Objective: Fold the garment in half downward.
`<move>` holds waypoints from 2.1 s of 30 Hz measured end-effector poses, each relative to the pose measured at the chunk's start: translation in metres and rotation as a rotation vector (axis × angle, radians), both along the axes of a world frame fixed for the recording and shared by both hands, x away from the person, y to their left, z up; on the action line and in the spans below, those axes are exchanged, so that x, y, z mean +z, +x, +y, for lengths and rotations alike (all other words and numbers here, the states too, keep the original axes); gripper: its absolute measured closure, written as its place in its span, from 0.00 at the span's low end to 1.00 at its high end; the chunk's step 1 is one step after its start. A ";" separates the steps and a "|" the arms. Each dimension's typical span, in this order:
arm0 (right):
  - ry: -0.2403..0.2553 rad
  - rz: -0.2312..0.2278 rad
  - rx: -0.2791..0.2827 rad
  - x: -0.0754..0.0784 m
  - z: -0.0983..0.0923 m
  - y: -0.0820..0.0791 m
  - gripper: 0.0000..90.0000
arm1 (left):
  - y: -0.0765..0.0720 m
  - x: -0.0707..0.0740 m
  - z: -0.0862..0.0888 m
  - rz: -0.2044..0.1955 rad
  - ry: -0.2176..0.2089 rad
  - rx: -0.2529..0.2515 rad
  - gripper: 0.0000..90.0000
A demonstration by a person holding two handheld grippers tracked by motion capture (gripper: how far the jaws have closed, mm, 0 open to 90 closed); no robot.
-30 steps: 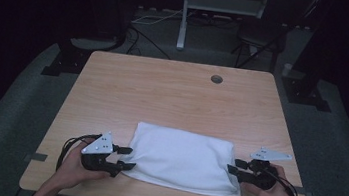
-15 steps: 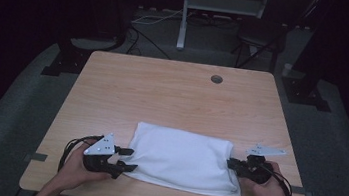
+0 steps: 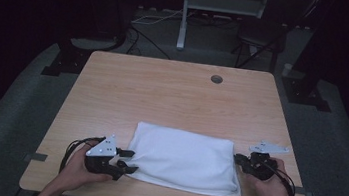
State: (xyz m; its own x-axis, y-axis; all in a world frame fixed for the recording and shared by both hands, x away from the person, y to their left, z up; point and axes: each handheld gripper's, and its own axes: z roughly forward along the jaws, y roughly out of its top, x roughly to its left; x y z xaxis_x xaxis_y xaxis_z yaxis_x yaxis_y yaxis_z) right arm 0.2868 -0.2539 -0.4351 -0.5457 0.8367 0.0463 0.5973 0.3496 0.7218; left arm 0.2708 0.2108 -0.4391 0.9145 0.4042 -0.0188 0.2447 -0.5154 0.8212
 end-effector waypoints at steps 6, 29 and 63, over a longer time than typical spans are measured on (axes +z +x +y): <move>0.041 -0.043 0.041 0.017 0.001 -0.018 0.81 | 0.000 0.003 0.003 -0.008 -0.009 0.005 0.50; 0.047 0.052 0.106 0.000 -0.003 -0.042 0.89 | -0.005 0.000 0.001 0.015 -0.007 -0.027 0.56; 0.020 0.034 0.029 0.000 0.026 0.014 0.94 | 0.005 0.004 -0.016 0.040 0.097 0.048 0.74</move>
State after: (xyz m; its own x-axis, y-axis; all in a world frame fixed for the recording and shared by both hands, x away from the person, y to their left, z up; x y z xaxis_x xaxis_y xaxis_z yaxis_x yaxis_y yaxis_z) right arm 0.3013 -0.2279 -0.4351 -0.5673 0.8194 0.0817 0.6114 0.3527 0.7084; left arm 0.2754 0.1951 -0.4349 0.8935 0.4488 -0.0140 0.3026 -0.5788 0.7573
